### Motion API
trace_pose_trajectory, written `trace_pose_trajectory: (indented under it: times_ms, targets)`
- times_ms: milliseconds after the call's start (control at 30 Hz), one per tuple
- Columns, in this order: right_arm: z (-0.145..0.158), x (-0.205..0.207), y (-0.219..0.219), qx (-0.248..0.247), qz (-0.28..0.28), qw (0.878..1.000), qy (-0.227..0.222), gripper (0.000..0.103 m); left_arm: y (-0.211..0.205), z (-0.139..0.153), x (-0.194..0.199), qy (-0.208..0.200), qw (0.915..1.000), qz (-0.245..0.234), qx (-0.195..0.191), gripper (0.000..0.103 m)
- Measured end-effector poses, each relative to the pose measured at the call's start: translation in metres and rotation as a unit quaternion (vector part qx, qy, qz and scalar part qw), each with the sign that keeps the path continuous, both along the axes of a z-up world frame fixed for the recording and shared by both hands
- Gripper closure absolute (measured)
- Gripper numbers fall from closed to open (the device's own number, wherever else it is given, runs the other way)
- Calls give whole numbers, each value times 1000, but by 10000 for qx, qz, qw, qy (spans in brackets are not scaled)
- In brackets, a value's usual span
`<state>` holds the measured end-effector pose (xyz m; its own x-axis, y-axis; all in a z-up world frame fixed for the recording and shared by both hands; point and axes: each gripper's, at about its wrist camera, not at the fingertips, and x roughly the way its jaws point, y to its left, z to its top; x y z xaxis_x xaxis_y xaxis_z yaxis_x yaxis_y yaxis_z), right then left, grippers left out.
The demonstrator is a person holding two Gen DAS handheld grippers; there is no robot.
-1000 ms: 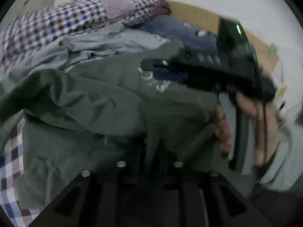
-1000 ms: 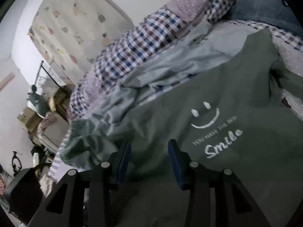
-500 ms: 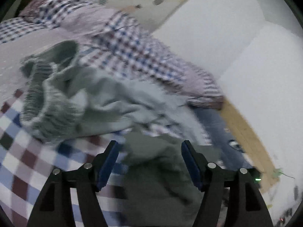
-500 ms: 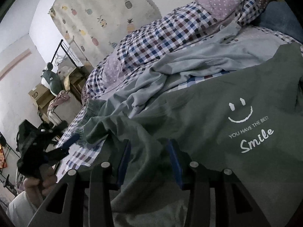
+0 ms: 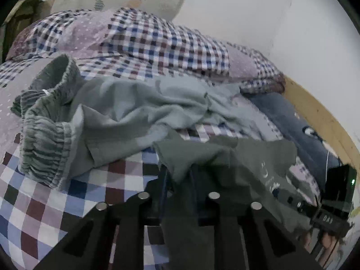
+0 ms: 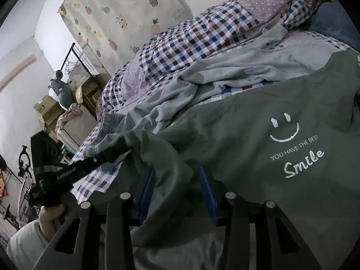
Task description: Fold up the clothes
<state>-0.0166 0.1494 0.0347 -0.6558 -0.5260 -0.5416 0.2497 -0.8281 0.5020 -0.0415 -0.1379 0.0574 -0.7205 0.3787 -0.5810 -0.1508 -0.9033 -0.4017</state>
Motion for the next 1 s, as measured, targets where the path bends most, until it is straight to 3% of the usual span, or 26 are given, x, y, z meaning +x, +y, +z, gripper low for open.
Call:
trace_pose_trajectory:
  times_ms: [233, 467, 600, 767, 1000]
  targets:
    - [0, 0, 5, 56, -82, 9999, -16, 58, -41, 14, 4, 283, 9953, 705, 607, 95]
    - [4, 6, -11, 212, 102, 9996, 126, 58, -107, 29, 25, 526, 9786, 1580, 1213, 95]
    - [4, 10, -24, 350, 340, 9984, 294, 58, -143, 34, 45, 676, 9682, 2014, 1324, 95]
    - [3, 5, -36, 298, 331, 9985, 319, 58, -187, 38, 68, 720, 9638, 2304, 1134, 95]
    - [-1, 4, -66, 598, 519, 9962, 371, 58, -258, 43, 103, 880, 9445, 2906, 1252, 96]
